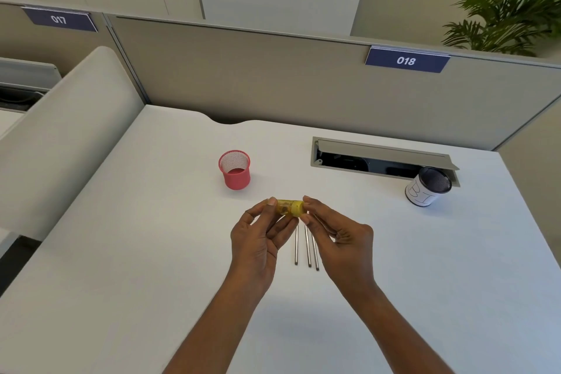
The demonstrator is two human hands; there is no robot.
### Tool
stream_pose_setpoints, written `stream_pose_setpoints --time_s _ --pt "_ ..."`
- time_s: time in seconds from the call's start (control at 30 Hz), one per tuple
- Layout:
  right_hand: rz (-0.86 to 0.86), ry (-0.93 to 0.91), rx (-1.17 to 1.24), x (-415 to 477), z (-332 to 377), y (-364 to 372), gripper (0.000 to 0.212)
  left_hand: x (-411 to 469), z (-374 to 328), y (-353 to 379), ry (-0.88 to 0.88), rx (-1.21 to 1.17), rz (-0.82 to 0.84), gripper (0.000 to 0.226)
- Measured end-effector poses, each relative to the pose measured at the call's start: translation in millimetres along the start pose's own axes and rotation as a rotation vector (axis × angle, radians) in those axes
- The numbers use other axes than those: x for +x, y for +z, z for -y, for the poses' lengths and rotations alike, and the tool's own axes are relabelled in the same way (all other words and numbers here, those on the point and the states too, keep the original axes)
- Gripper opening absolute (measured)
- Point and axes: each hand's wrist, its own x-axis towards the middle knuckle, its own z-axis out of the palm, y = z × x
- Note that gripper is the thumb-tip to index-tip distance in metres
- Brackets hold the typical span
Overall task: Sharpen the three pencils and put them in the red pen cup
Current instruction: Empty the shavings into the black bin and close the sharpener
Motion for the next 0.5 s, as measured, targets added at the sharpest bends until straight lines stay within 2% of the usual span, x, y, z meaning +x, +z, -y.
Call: stream_pose_setpoints --time_s 0.23,0.5 --pt "-0.022 0.085 0.098 -2.5 -3.1 2.0 0.032 -4.3 3.9 2.7 -0.026 -0.005 0.0 0.041" --pt "-0.041 0.094 0.148 -6.1 -4.8 7.5 0.025 -8.7 9.2 -2.4 -0.052 -0.031 -0.002 0.044"
